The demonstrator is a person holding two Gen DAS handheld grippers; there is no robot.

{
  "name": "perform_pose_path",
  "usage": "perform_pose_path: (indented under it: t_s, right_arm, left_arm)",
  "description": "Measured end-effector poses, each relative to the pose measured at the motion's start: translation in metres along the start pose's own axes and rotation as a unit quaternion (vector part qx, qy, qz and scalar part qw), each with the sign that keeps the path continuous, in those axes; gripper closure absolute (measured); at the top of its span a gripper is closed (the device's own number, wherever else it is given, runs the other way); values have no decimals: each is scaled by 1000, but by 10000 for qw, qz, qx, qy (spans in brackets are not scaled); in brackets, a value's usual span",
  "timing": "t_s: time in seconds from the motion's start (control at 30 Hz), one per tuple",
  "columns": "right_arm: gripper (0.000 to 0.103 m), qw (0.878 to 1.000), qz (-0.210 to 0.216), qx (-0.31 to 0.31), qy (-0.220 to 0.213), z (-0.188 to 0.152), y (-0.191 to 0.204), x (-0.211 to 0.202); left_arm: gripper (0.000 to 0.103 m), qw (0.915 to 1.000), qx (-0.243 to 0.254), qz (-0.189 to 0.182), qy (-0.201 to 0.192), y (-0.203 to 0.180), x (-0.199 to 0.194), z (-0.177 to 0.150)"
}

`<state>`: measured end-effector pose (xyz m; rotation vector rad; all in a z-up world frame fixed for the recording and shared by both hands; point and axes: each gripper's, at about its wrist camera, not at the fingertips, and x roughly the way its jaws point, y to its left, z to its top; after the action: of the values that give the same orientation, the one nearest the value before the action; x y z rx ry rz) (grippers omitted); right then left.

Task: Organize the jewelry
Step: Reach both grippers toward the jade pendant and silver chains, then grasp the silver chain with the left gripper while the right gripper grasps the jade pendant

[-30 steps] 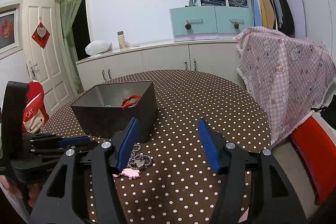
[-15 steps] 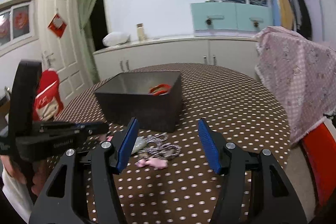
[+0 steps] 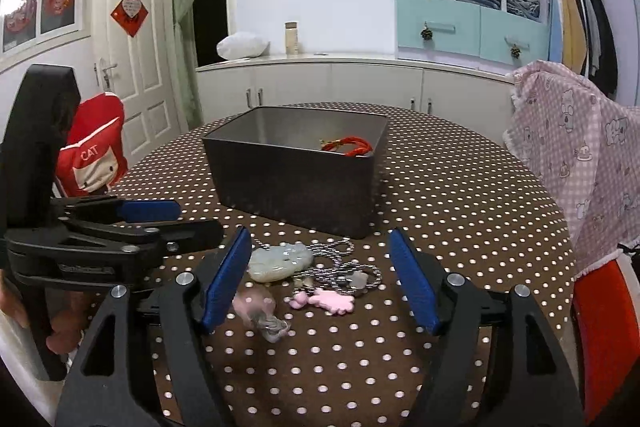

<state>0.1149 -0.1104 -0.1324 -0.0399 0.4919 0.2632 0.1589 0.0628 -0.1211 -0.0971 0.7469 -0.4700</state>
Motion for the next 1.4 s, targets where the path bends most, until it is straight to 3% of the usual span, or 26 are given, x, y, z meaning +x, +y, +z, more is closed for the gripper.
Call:
perform_pose_path:
  t_s: [0.5,0.93,1.07,1.1,1.17,1.2,1.27,1.4]
  right_arm:
    - [34,9982,-496,337,-84,-9,-36,-20]
    - [32,9934,-880,733,-59,-28,-68,-37]
    - [32,9923,-915,836,-50,-33,-73,-40]
    - [32,9920,-919,864,-62,-35,-74,-42]
    - [32,9918,-902,903,-71,-36,-76,-43]
    - [32,9917,-898,922,-77,-37,-76,-44]
    - [32,9915,-894,939,-84,-39,-76,-45]
    - [32,9917,-860,945,-114,-40,-74,-47]
  left_arm:
    - [25,9978,453,-415,256,-31,-4,-16]
    - [25,9894,1047,-895,451,-93,5,-33]
    - [26,9910,1034,-786,320,-105,13,-35]
    - [28,9912,1099,-688,251,-109,15,-36]
    - [59,9914,1291,-158,128,-117,19,-40]
    - [67,9904,1375,77,83,-121,20,-41]
    - [87,9915,1297,41,95,-120,21,-38]
    - [89,9957,910,-126,109,-105,17,-36]
